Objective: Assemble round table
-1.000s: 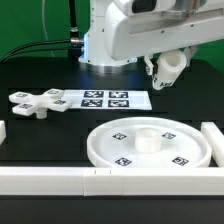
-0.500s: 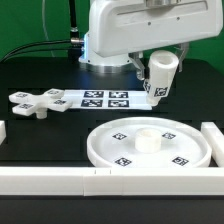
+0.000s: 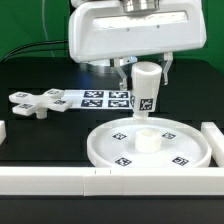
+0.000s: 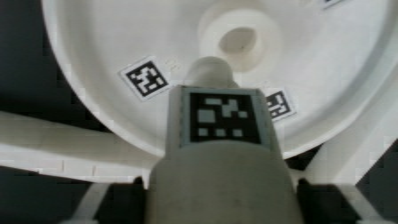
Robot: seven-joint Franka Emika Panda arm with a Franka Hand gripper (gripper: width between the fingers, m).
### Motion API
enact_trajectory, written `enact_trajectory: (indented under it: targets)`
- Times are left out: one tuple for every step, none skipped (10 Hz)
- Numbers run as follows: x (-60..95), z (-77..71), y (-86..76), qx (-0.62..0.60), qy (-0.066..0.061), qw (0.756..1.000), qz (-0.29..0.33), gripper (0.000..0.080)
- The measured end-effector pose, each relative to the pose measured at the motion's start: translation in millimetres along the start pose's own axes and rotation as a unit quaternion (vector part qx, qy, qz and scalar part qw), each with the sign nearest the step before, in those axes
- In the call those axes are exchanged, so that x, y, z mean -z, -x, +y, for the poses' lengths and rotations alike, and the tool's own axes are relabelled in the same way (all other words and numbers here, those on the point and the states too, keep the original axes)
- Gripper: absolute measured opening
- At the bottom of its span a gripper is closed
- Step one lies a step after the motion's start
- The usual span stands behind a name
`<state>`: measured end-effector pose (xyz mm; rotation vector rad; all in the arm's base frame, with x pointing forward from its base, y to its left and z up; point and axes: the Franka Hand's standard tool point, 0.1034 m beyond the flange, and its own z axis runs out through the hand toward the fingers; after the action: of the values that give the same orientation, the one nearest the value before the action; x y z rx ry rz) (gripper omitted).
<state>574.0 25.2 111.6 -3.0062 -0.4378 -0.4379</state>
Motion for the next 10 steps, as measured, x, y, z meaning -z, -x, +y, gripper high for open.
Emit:
enact_trajectory:
  targets:
    - [-0.3, -0.1, 0.3, 0.0, 0.0, 1.0, 0.0, 0.0407]
    - [-3.0, -0.7, 1.0, -0.001, -0.001, 1.0, -0.002, 0.0407]
    - [-10.2, -3.1, -1.1, -0.008, -0.003, 1.0, -0.004, 0.0407]
    - [-16.2, -8.7, -2.4, -0.022, -0.003, 1.0, -0.002, 0.0407]
    - [-21.5, -16.1, -0.6, -0.026, -0.003, 1.0, 0.0, 0.0407]
    - [-22.5, -16.8, -0.5, -0.022, -0.002, 1.0, 0.001, 0.0407]
    - [-22.4, -15.6, -0.2, -0.023, -0.001, 1.0, 0.001, 0.0407]
    - [-22.4, -15.6, -0.2, -0.023, -0.001, 1.0, 0.001, 0.0407]
    - [-22.4, -15.7, 0.2, -0.027, 0.0, 1.0, 0.002, 0.0407]
    - [-21.6, -16.9, 2.5, -0.034, 0.004, 0.999, 0.01, 0.0407]
